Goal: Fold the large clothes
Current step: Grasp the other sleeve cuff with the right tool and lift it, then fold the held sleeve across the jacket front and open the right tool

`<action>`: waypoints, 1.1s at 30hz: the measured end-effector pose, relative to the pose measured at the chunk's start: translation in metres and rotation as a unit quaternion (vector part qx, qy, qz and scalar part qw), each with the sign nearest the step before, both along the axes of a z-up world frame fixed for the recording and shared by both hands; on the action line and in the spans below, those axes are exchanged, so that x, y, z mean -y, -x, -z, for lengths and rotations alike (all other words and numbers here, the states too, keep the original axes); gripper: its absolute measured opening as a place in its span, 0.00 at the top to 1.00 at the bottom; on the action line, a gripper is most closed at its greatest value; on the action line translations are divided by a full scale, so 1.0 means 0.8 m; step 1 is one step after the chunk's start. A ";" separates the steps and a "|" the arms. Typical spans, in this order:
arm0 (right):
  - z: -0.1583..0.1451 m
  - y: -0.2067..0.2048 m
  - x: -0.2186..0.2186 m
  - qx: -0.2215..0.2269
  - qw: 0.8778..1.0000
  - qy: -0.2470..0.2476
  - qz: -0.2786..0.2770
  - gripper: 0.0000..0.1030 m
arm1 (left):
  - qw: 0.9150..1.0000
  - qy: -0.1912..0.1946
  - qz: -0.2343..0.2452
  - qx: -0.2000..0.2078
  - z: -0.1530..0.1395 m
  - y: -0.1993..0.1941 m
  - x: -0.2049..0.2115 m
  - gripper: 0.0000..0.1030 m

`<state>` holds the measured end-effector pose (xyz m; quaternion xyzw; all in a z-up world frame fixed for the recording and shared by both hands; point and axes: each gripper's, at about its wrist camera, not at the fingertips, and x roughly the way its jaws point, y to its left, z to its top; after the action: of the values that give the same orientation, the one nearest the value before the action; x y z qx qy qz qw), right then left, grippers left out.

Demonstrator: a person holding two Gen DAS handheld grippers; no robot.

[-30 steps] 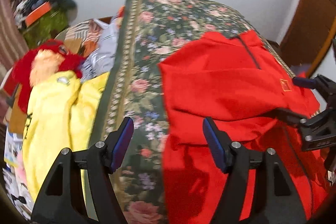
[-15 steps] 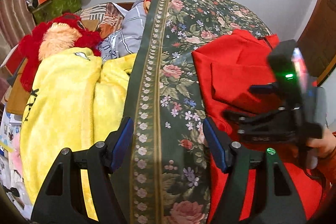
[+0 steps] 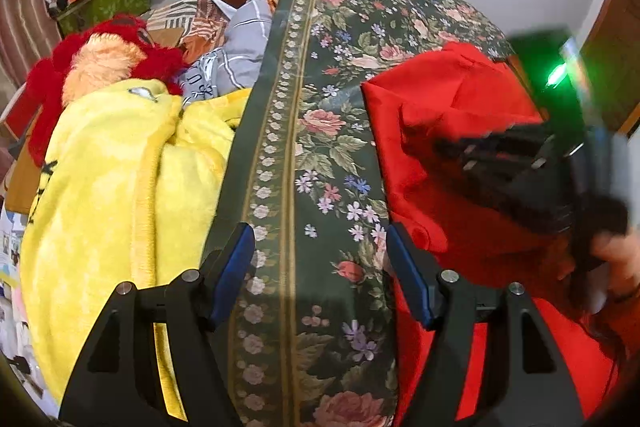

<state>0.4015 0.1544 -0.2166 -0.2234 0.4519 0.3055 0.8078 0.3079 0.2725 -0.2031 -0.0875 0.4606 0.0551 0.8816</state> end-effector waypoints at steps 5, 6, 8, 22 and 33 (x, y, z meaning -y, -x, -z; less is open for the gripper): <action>-0.074 0.010 0.041 0.043 0.999 -0.033 -0.008 0.94 | 1.000 -0.016 0.010 -0.006 0.002 -0.011 0.020 0.35; -0.088 0.011 0.053 0.050 0.998 -0.043 -0.005 0.94 | 1.000 -0.016 0.007 -0.009 0.003 -0.014 0.022 0.35; -0.116 0.011 0.079 0.063 0.996 -0.063 0.007 0.94 | 1.000 -0.005 -0.002 -0.017 0.009 -0.023 0.026 0.35; -0.195 0.007 0.296 0.100 0.974 -0.150 0.138 0.94 | 0.994 -0.068 -0.037 -0.072 0.059 -0.066 0.071 0.34; -0.149 0.014 0.443 0.061 0.957 -0.144 0.242 0.94 | 0.990 -0.108 -0.049 -0.071 0.075 -0.062 0.074 0.33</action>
<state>0.3902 -0.2003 -0.0977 -0.0064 0.3931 0.1483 0.9075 0.3576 0.2135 -0.2633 -0.0104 0.5081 0.1539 0.8474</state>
